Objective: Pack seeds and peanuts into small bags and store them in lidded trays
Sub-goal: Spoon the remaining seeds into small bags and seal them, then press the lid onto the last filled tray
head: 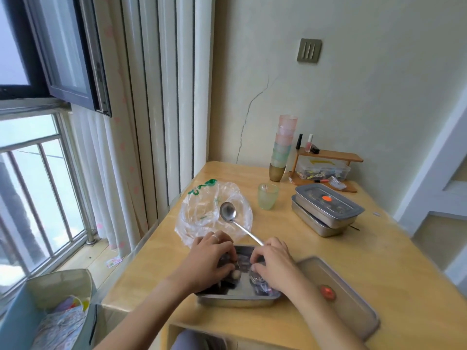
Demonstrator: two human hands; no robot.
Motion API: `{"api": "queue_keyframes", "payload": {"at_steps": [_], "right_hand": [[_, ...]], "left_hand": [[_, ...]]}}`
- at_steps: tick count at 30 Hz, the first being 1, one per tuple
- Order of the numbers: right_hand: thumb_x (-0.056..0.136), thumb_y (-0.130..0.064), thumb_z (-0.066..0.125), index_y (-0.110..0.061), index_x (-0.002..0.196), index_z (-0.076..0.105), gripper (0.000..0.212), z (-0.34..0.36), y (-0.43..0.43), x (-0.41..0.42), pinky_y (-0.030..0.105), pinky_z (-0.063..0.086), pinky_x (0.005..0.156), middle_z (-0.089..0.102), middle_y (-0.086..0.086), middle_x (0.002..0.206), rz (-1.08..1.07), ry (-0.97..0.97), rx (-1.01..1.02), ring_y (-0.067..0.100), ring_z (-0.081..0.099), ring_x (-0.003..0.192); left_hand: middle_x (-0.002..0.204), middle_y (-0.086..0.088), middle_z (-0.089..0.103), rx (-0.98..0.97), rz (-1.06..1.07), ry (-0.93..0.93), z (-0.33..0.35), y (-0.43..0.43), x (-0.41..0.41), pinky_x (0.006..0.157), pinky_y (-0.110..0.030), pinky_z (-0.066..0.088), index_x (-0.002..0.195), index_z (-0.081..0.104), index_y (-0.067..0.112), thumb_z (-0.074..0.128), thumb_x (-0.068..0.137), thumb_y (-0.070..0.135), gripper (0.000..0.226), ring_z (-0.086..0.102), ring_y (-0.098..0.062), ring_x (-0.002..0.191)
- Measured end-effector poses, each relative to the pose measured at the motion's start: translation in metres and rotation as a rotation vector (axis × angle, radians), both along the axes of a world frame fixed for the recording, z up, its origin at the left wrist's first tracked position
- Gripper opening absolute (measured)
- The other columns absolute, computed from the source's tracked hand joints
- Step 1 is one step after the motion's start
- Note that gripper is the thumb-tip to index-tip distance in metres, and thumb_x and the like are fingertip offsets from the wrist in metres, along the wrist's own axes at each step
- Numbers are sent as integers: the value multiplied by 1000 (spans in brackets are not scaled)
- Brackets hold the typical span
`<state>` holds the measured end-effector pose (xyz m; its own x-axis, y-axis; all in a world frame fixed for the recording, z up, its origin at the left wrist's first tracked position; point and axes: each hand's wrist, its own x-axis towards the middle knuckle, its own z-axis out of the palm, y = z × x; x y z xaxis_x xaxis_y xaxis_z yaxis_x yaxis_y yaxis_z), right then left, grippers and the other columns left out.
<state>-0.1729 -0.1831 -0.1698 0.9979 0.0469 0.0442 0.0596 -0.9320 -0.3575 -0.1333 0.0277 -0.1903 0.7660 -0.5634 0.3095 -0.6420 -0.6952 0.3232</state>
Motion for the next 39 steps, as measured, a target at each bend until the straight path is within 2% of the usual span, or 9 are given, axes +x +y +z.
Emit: {"api": "queue_keyframes", "payload": {"at_steps": [5, 8, 11, 15, 20, 23, 28, 33, 39], "right_hand": [[99, -32, 67, -26, 103, 70, 8, 8, -18, -13, 21, 35, 89, 52, -9, 118, -49, -186, 232, 13, 53, 115], [98, -58, 57, -23, 135, 55, 51, 10, -53, -26, 34, 38, 101, 50, 4, 138, -284, -61, 47, 26, 45, 134], [81, -89, 48, -19, 165, 7, 117, 0, -85, -46, 49, 17, 125, 8, 10, 171, -367, 311, -97, 32, 8, 158], [72, -94, 53, -21, 164, -15, 136, -13, -98, -66, 58, -5, 126, -30, 2, 169, -296, 447, -87, 25, -22, 158], [70, -65, 72, -34, 163, 16, 113, 6, -93, -69, 51, 26, 122, 18, 4, 167, -324, 279, 45, 27, 15, 154], [75, -57, 71, -40, 155, 38, 88, 33, -89, -64, 44, 35, 118, 33, -5, 160, -244, 278, 149, 20, 29, 149], [65, -68, 76, -52, 140, 52, 81, 89, -62, -52, 41, 37, 118, 41, -16, 152, 34, 263, 304, 8, 40, 141], [83, -61, 68, -38, 133, 66, 55, 111, -32, -44, 33, 44, 112, 68, -14, 134, 274, 450, 501, 6, 61, 126], [93, -49, 72, -15, 109, 79, 38, 107, -18, -36, 49, 55, 104, 79, 7, 110, 175, 149, 774, 27, 76, 105]], "left_hand": [[129, 20, 47, 11, 19, -10, -5, -1, 0, 98, -32, 28, 105, 63, 39, 61, 90, 43, 15, 45, -8, 118], [130, 20, 49, 16, 23, -4, -6, 0, 2, 97, -32, 30, 104, 66, 39, 60, 90, 45, 16, 47, -8, 118], [129, 21, 53, -3, 32, 11, -6, 0, 3, 97, -33, 35, 101, 69, 39, 46, 84, 56, 33, 51, -8, 117], [122, 24, 56, -69, 34, 37, -6, 0, 1, 96, -36, 40, 94, 69, 39, 48, 81, 52, 28, 56, -9, 113], [111, 25, 61, -181, 35, 101, 1, 3, -4, 95, -42, 50, 95, 63, 41, 55, 81, 45, 16, 59, -6, 105], [120, 18, 63, -158, 24, 97, 8, 0, -9, 100, -42, 48, 119, 57, 38, 55, 84, 52, 38, 58, -9, 111], [155, 31, 28, -248, -178, 47, 34, -13, -24, 113, -22, 29, 150, 35, 51, 77, 86, 55, 77, 31, 7, 138], [115, 7, 71, -578, -301, 125, 61, -18, -31, 93, -39, 55, 106, 69, 20, 69, 97, 35, 17, 68, -15, 109], [82, 0, 67, -799, -37, 164, 44, -5, -31, 72, -42, 54, 96, 64, 18, 61, 97, 45, 27, 65, -20, 78]]}}
